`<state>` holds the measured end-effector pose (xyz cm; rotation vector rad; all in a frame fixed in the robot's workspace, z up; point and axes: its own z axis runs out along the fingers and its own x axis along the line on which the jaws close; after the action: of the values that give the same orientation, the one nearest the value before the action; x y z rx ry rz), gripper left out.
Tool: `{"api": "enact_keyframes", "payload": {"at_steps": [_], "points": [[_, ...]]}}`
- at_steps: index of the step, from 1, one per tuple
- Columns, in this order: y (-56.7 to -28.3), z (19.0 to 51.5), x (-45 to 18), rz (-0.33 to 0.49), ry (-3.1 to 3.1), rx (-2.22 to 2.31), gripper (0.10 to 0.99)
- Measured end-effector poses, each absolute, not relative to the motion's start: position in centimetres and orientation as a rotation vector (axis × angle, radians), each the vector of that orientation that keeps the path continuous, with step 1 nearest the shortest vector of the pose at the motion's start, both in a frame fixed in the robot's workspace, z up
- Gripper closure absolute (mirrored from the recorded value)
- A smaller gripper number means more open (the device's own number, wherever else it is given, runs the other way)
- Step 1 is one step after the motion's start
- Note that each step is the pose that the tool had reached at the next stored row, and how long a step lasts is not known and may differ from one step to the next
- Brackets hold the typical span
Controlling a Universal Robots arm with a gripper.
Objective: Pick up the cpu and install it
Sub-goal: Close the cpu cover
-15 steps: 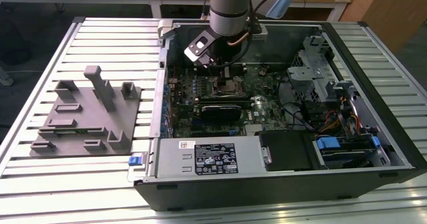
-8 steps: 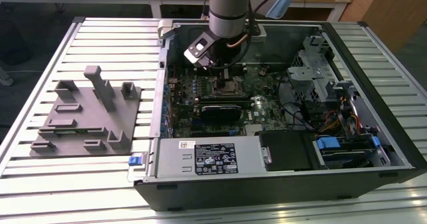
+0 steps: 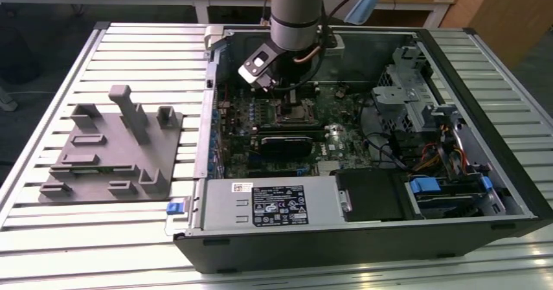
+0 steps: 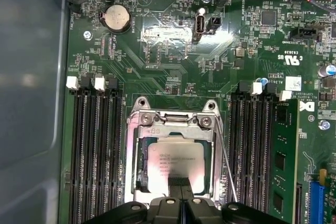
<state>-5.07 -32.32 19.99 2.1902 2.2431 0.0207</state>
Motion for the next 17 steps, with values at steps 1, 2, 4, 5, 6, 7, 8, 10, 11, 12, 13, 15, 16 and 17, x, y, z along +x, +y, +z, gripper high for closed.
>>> {"api": "enact_keyframes", "payload": {"at_steps": [1, 2, 4, 5, 6, 7, 8, 10, 11, 12, 13, 15, 16, 17], "points": [[-32.3, 20.0, -5.0, 0.020, 2.243, 2.190, 0.980], [-32.3, 19.9, -5.0, 0.021, 2.243, 2.190, 0.980], [-32.2, 19.9, -4.8, 0.024, 2.243, 2.190, 0.980], [-32.2, 19.9, -4.7, 0.023, 2.243, 2.190, 0.980], [-32.2, 19.9, -4.6, 0.022, 2.243, 2.190, 0.980], [-32.2, 19.9, -4.5, 0.022, 2.243, 2.190, 0.980], [-32.2, 20.0, -4.5, 0.024, 2.243, 2.190, 0.980], [-32.2, 20.6, -4.5, 0.023, 2.243, 2.190, 0.980], [-32.2, 21.1, -4.5, 0.022, 2.243, 2.190, 0.980], [-32.2, 21.4, -4.5, 0.022, 2.243, 2.190, 0.980], [-32.2, 21.4, -4.5, 0.022, 2.243, 2.190, 0.980], [-32.2, 21.4, -4.3, 0.022, 2.242, 2.192, 0.980], [-32.2, 21.4, -4.1, 0.022, 2.241, 2.192, 0.980], [-32.2, 21.4, -3.9, 0.022, 2.241, 2.192, 0.980]]}}
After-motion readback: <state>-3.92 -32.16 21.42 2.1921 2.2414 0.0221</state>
